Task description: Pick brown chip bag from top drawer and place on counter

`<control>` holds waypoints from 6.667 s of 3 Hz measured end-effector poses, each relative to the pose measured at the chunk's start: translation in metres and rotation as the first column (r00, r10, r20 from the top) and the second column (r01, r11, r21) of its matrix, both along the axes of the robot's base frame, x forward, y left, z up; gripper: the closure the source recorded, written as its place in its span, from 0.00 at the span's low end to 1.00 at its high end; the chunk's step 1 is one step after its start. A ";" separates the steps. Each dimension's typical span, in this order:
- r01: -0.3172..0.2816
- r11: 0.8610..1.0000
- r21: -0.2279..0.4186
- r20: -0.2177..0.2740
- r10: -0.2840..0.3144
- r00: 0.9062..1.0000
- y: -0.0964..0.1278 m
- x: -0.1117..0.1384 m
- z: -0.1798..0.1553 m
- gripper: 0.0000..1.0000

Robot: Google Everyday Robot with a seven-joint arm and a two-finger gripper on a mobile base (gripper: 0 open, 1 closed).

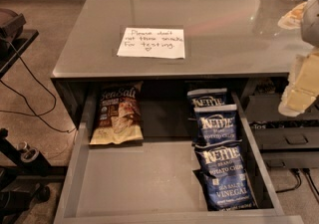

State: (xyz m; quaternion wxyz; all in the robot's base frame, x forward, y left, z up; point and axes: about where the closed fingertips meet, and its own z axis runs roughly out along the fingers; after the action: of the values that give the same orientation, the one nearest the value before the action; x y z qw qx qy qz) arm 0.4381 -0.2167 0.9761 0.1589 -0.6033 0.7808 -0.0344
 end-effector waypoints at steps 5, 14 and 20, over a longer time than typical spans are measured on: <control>-0.042 0.882 0.469 0.010 0.042 0.999 0.146 0.018 -0.128 0.00; -0.081 0.805 0.588 0.057 0.058 0.997 0.352 0.132 -0.320 0.00; 0.038 0.757 0.653 -0.012 -0.040 0.999 0.349 0.188 -0.386 0.19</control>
Offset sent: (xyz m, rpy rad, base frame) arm -0.0012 0.0505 -0.0485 0.1796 -0.0167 0.0712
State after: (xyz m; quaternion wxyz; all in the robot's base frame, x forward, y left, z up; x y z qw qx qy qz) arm 0.6263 0.1320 0.5899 0.3592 -0.4938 0.7561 0.2357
